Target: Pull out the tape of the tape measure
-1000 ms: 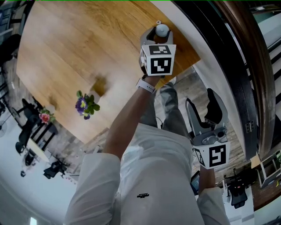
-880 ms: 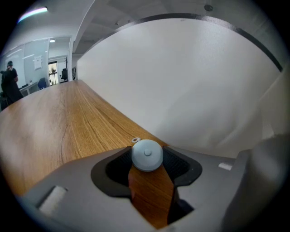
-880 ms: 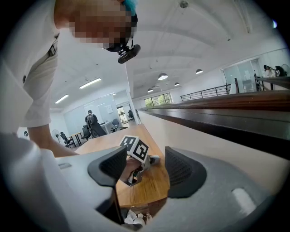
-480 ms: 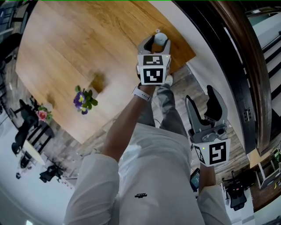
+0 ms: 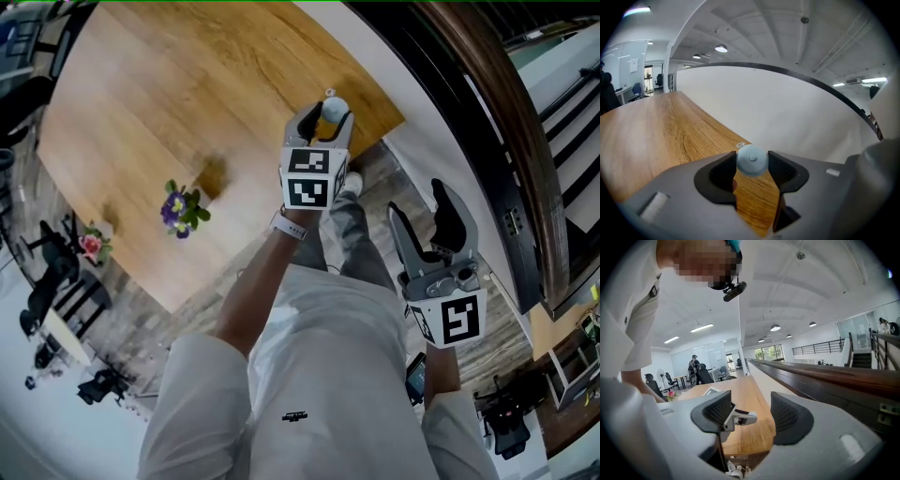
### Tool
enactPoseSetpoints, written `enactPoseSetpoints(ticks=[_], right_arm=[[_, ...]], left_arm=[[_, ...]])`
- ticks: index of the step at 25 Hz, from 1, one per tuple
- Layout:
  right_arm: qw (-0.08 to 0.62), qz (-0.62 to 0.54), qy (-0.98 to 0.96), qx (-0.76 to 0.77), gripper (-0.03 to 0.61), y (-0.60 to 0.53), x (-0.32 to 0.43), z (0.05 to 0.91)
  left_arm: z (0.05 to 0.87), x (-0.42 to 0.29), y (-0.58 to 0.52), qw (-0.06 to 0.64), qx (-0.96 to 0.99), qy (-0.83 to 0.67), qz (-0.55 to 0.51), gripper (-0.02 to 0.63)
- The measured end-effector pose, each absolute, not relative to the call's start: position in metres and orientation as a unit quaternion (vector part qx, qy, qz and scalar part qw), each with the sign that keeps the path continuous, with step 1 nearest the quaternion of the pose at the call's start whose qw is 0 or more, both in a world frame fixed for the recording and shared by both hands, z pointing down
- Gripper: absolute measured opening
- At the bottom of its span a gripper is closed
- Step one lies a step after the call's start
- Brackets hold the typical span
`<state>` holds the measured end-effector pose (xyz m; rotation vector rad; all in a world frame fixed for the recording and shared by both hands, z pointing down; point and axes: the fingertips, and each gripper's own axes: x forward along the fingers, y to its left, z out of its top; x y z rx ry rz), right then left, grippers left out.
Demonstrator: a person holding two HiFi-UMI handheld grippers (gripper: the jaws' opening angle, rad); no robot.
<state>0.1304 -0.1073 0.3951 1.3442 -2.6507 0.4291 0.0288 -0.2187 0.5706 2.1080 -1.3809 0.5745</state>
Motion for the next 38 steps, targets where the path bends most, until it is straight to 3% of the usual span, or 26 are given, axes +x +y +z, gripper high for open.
enactPoseSetpoints(ticks=[19, 38], right_arm=[[0.046, 0.088, -0.889, 0.446, 0.258, -0.097, 0.137, 0.34], [0.012, 0.053, -0.893, 0.447, 0.258, -0.097, 0.15, 0.299]], left_arm=[[0.46, 0.018, -0.173, 0.252, 0.806, -0.517, 0.138, 0.235], [0.364, 0.01, -0.106, 0.172, 0.852, -0.477, 0.13, 0.236]])
